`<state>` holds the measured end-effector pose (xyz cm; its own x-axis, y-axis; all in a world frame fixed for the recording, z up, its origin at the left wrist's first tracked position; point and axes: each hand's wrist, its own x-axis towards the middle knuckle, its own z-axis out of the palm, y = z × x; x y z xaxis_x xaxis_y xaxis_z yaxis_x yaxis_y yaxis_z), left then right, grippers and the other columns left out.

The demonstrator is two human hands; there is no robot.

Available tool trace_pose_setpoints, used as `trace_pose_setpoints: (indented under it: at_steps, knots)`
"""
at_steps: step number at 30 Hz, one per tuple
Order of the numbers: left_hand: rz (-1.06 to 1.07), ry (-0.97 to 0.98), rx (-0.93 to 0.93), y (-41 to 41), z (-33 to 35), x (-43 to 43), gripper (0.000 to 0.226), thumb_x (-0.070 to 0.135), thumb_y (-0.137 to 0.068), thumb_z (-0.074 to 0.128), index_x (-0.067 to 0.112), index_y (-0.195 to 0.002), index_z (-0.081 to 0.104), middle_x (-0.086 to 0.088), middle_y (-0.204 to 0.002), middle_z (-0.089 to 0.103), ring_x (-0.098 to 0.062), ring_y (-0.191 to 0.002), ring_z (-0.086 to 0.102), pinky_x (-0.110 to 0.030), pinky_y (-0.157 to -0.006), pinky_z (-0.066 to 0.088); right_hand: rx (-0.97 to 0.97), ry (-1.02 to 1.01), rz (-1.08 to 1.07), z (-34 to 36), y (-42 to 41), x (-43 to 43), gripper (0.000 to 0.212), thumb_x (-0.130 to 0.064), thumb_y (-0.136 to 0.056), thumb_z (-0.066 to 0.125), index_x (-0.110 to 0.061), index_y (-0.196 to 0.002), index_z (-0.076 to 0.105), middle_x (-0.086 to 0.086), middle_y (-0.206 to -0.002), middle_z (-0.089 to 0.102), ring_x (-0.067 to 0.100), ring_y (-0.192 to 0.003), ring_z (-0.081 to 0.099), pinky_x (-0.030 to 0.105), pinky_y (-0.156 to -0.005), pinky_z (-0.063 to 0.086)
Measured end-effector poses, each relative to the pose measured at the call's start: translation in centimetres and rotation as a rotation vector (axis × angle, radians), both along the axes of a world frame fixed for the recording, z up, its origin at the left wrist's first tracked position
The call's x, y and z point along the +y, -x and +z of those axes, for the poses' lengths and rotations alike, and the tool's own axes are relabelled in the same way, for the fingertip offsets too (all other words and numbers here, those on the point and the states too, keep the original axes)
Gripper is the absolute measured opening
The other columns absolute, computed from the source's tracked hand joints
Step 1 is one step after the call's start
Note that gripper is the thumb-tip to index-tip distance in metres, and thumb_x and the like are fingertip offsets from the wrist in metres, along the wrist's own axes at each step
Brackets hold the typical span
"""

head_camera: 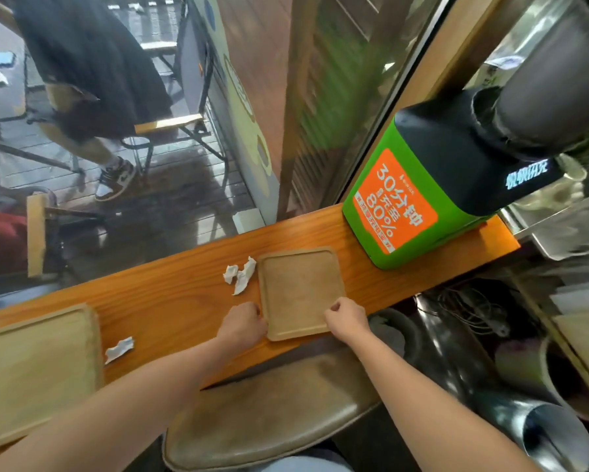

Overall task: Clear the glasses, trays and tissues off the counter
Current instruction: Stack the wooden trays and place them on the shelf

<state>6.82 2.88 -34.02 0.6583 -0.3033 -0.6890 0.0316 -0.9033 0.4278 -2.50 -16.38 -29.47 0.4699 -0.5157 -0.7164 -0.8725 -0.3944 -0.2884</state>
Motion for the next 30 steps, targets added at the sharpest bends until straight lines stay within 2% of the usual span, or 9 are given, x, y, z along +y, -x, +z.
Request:
trace_pose_setpoints:
  at_steps: [2, 5, 10, 17, 20, 23, 25, 27, 30]
  knots:
    - [0.053, 0.001, -0.001, 0.0, -0.7, -0.9, 0.023, 0.031, -0.089, 0.055, 0.014, -0.101, 0.064, -0.002, -0.1, 0.065, -0.021, -0.09, 0.062, -0.034, -0.076, 0.055, -0.02, 0.039, -0.026, -0.8, 0.0, -1.3, 0.044, -0.024, -0.097, 0.052, -0.005, -0.137, 0.05, 0.016, -0.139, 0.05, 0.034, -0.127, 0.049, 0.04, -0.103, 0.043]
    - [0.126, 0.001, 0.005, 0.2, -1.4, -1.7, 0.021, 0.03, -0.09, 0.056, 0.013, -0.097, 0.065, -0.003, -0.098, 0.067, -0.02, -0.087, 0.063, -0.037, -0.075, 0.056, -0.021, 0.056, -0.067, -2.1, 0.2, -2.5, 0.056, -0.024, -0.097, 0.054, -0.004, -0.146, 0.038, 0.018, -0.15, 0.036, 0.036, -0.138, 0.037, 0.044, -0.114, 0.035]
    - [0.256, -0.017, 0.017, 0.3, -2.3, -2.5, 0.014, 0.027, -0.088, 0.06, 0.016, -0.096, 0.064, -0.003, -0.096, 0.067, -0.02, -0.087, 0.064, -0.041, -0.08, 0.058, 0.002, 0.049, -0.116, -4.2, 0.2, -2.7, 0.058, -0.024, -0.095, 0.056, -0.001, -0.145, 0.036, 0.019, -0.156, 0.024, 0.04, -0.142, 0.028, 0.046, -0.117, 0.03]
    - [0.405, -0.03, 0.084, 0.5, -2.0, -3.7, 0.033, 0.023, -0.085, 0.067, 0.009, -0.114, 0.062, -0.008, -0.107, 0.066, -0.026, -0.098, 0.063, -0.039, -0.084, 0.056, -0.066, -0.03, -0.323, -5.0, -0.2, -1.8, 0.072, -0.035, -0.091, 0.062, -0.007, -0.15, 0.031, 0.019, -0.148, 0.036, 0.038, -0.134, 0.04, 0.045, -0.11, 0.037]
    - [0.427, -0.046, 0.095, 0.6, -1.4, -4.2, 0.042, 0.021, -0.085, 0.067, 0.007, -0.121, 0.054, -0.012, -0.118, 0.061, -0.03, -0.107, 0.059, -0.039, -0.086, 0.054, -0.068, -0.058, -0.341, -5.2, 0.4, -1.7, 0.075, -0.04, -0.09, 0.065, -0.009, -0.15, 0.032, 0.018, -0.146, 0.04, 0.038, -0.133, 0.042, 0.044, -0.108, 0.038]
    - [0.497, -0.014, 0.198, 0.4, -1.0, -4.2, 0.05, 0.017, -0.085, 0.067, 0.011, -0.127, 0.041, -0.013, -0.121, 0.054, -0.032, -0.11, 0.057, -0.042, -0.089, 0.054, -0.113, -0.123, -0.429, -5.2, 1.0, -1.8, 0.076, -0.039, -0.085, 0.075, -0.006, -0.143, 0.038, 0.015, -0.142, 0.049, 0.035, -0.13, 0.048, 0.045, -0.106, 0.043]
    - [0.526, 0.021, 0.307, 0.1, -0.6, -3.5, 0.049, 0.015, -0.084, 0.07, 0.013, -0.123, 0.041, -0.011, -0.117, 0.054, -0.027, -0.1, 0.058, -0.042, -0.084, 0.057, -0.134, -0.207, -0.523, -4.8, 1.6, -1.9, 0.075, -0.033, -0.083, 0.079, -0.007, -0.14, 0.038, 0.013, -0.139, 0.052, 0.034, -0.126, 0.051, 0.045, -0.105, 0.045]
    - [0.561, 0.098, 0.44, -0.4, -0.2, -2.3, 0.047, 0.012, -0.084, 0.073, 0.018, -0.12, 0.043, -0.007, -0.108, 0.055, -0.022, -0.089, 0.058, -0.038, -0.072, 0.058, -0.131, -0.269, -0.558, -4.3, 2.2, -1.8, 0.069, -0.03, -0.083, 0.079, -0.008, -0.136, 0.041, 0.012, -0.134, 0.056, 0.032, -0.119, 0.055, 0.048, -0.101, 0.048]
    - [0.578, 0.195, 0.541, -0.8, 0.5, 0.1, 0.048, 0.01, -0.084, 0.073, 0.023, -0.118, 0.043, -0.004, -0.106, 0.055, -0.022, -0.091, 0.059, -0.039, -0.069, 0.059, -0.178, -0.262, -0.551, -3.4, 2.3, -0.3, 0.061, -0.027, -0.084, 0.079, -0.009, -0.13, 0.043, 0.013, -0.127, 0.059, 0.027, -0.108, 0.058, 0.044, -0.091, 0.052]
